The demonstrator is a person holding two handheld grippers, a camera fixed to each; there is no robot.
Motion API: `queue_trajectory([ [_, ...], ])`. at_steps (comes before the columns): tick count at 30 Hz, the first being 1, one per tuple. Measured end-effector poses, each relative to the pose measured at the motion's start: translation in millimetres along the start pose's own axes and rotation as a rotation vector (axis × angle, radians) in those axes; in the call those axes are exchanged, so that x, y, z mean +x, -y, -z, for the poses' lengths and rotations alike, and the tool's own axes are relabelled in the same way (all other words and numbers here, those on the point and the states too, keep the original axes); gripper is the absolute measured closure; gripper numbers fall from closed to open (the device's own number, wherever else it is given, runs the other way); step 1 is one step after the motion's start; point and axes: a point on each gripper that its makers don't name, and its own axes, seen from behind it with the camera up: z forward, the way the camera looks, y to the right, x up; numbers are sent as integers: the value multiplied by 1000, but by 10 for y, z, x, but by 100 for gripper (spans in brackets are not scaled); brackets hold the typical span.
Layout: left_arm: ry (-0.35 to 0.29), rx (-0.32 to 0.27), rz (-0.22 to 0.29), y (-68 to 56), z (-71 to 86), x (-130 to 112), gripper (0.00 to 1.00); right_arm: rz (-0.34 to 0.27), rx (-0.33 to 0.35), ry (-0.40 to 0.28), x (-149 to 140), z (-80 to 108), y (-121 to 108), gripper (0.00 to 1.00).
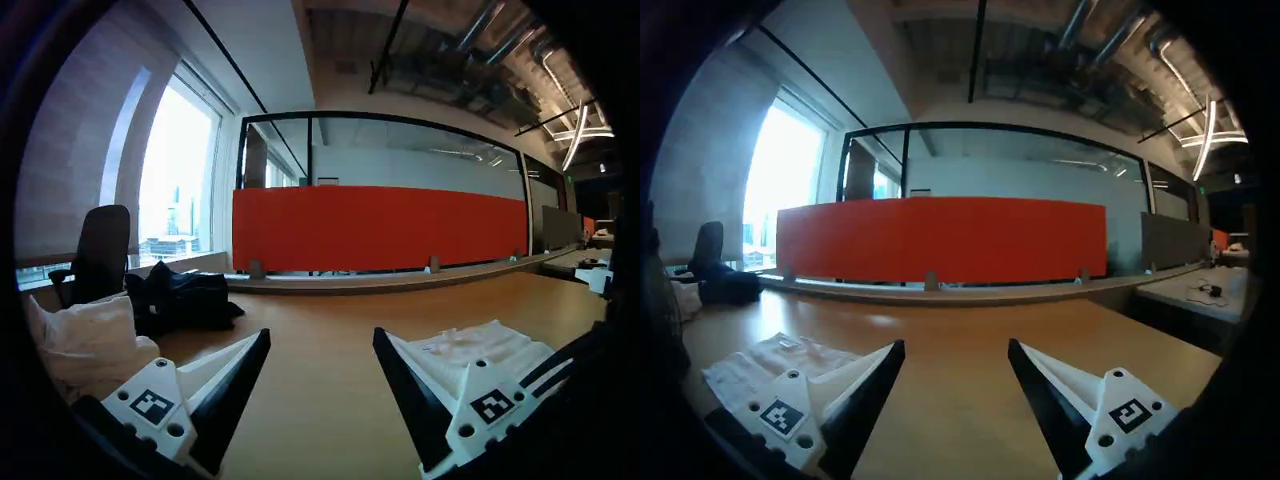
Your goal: Fold towel
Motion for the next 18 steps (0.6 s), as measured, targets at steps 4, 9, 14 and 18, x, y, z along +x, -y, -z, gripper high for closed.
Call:
queue_trajectory([
  [4, 0, 0, 0, 5, 3, 2, 5, 0, 0, 0, 3, -1, 2, 0],
  [9, 0, 0, 0, 2, 3, -1, 5, 0, 0, 0, 8, -2, 7, 0],
  [14, 0, 0, 0, 4, 8, -3, 5, 0, 0, 0, 13, -4, 8, 0],
  [18, 0, 1, 0, 2, 7, -1, 5, 0, -2, -1, 2, -9, -3, 0],
])
